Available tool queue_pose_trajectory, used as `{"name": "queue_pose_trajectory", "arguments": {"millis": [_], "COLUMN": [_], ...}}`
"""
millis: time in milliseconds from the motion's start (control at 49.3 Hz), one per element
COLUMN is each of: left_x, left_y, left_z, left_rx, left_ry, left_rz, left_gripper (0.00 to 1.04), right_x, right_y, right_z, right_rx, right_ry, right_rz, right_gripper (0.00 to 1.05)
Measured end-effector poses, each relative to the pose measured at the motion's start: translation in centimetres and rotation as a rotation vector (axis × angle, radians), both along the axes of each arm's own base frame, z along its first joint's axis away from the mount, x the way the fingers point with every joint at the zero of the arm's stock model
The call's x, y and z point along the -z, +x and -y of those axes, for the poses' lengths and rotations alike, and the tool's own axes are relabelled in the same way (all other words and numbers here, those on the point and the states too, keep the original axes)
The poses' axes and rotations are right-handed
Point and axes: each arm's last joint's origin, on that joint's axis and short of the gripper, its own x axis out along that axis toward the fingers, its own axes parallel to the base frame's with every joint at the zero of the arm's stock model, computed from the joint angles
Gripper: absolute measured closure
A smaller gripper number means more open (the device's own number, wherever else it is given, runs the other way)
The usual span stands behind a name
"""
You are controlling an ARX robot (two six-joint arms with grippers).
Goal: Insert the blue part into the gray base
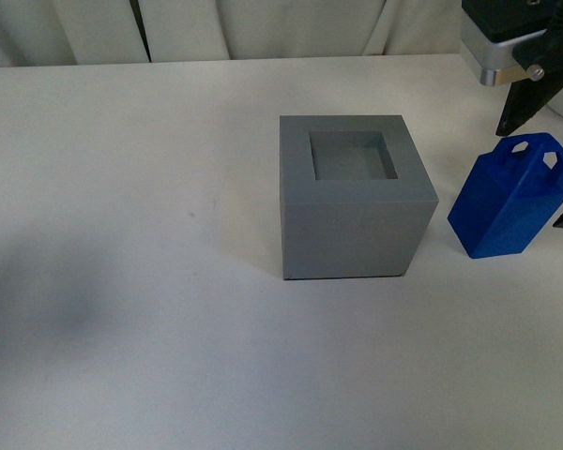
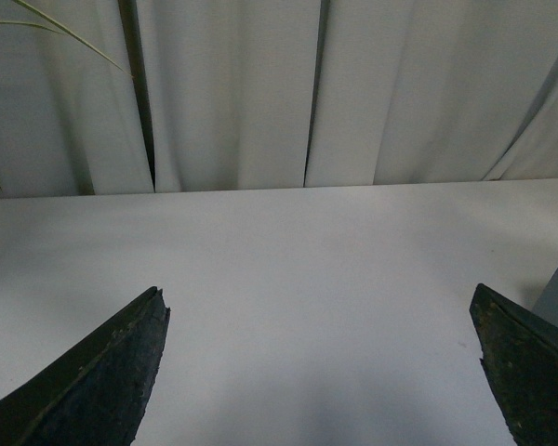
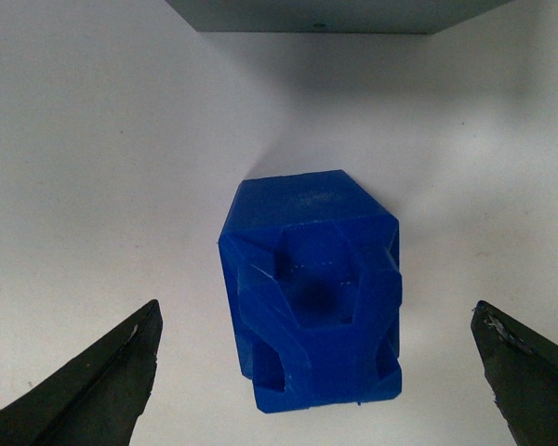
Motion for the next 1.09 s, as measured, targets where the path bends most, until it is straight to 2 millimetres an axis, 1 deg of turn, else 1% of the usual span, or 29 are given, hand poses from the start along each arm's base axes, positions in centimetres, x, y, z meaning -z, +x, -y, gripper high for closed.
{"name": "queue_pose_trajectory", "arguments": {"millis": [162, 426, 669, 750, 770, 831, 892, 912, 953, 993, 1095], "left_x": [0.0, 0.0, 0.0, 0.0, 0.0, 0.0, 0.0, 0.0, 0.0, 0.0, 0.0], "left_y": [0.0, 0.0, 0.0, 0.0, 0.0, 0.0, 0.0, 0.0, 0.0, 0.0, 0.0], "left_z": [0.0, 0.0, 0.0, 0.0, 0.0, 0.0, 0.0, 0.0, 0.0, 0.0, 0.0], "left_rx": [0.0, 0.0, 0.0, 0.0, 0.0, 0.0, 0.0, 0.0, 0.0, 0.0, 0.0], "left_ry": [0.0, 0.0, 0.0, 0.0, 0.0, 0.0, 0.0, 0.0, 0.0, 0.0, 0.0], "left_rz": [0.0, 0.0, 0.0, 0.0, 0.0, 0.0, 0.0, 0.0, 0.0, 0.0, 0.0], "left_gripper": [0.06, 0.06, 0.06, 0.06, 0.06, 0.06, 0.06, 0.06, 0.06, 0.06, 0.06], "right_x": [-0.1, 1.5, 1.6, 1.8, 1.9, 2.0, 2.0, 2.0, 2.0, 2.0, 1.5], "right_y": [0.2, 0.6, 0.7, 0.7, 0.7, 0.7, 0.7, 0.7, 0.7, 0.6, 0.6], "right_z": [-0.1, -0.6, -0.9, -1.0, -1.0, -0.9, -0.9, -0.8, -0.8, -0.8, -0.8], "right_rx": [-0.016, -0.029, -0.035, -0.035, -0.035, -0.034, -0.033, -0.031, -0.03, -0.027, -0.016], "right_ry": [-0.028, -0.025, -0.031, -0.034, -0.038, -0.042, -0.051, -0.051, -0.047, -0.04, -0.005], "right_rz": [0.01, -0.027, -0.015, -0.02, -0.022, -0.023, -0.023, -0.023, -0.027, -0.033, -0.052], "right_gripper": [0.07, 0.07, 0.08, 0.21, 0.26, 0.33, 0.44, 0.49, 0.56, 0.58, 0.59]}}
